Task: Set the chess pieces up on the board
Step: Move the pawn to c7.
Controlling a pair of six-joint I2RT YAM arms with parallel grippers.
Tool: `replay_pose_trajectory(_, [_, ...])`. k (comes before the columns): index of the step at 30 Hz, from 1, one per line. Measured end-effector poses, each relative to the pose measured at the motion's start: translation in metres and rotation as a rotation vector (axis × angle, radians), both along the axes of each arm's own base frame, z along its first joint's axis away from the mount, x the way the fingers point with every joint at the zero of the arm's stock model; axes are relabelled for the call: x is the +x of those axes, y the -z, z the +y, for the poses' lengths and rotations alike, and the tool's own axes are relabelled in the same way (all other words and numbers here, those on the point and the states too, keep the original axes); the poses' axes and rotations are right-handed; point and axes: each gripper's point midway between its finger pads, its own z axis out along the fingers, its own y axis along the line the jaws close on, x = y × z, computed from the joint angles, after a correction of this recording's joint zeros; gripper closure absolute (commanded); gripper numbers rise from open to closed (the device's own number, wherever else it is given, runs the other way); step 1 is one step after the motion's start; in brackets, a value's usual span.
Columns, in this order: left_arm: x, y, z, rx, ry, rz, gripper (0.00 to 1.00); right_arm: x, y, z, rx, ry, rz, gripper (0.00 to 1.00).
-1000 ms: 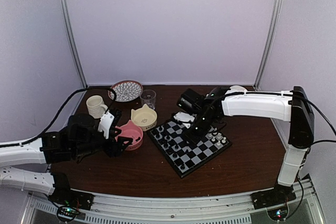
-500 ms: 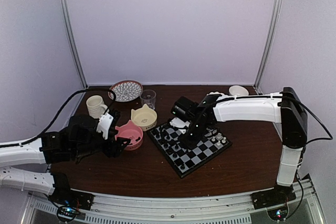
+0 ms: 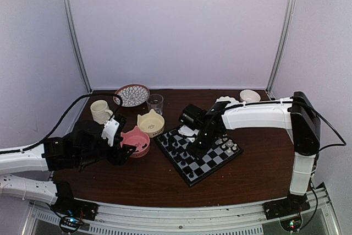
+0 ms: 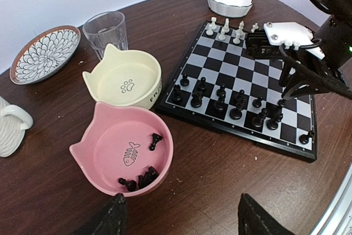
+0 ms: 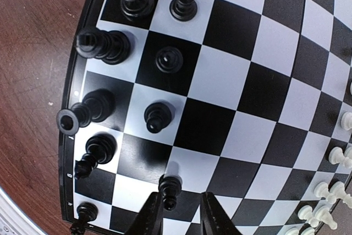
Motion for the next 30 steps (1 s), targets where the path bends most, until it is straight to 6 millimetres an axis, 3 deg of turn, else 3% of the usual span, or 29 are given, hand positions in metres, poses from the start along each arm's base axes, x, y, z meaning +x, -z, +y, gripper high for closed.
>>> replay_pose_trajectory(10, [0.0,0.002,-0.001,-0.005,-0.008,0.015,0.3,-0.004,0.007,0.0,-0.003,-0.004,0.023,0.78])
replay_pose_trajectory(18, [0.0,0.006,-0.001,0.002,-0.011,0.027,0.3,-0.006,0.013,0.0,-0.008,-0.002,0.038,0.96])
replay_pose_trajectory(30, [0.0,0.007,-0.002,-0.002,-0.013,0.035,0.3,-0.006,0.012,0.01,0.04,-0.013,0.044,0.96])
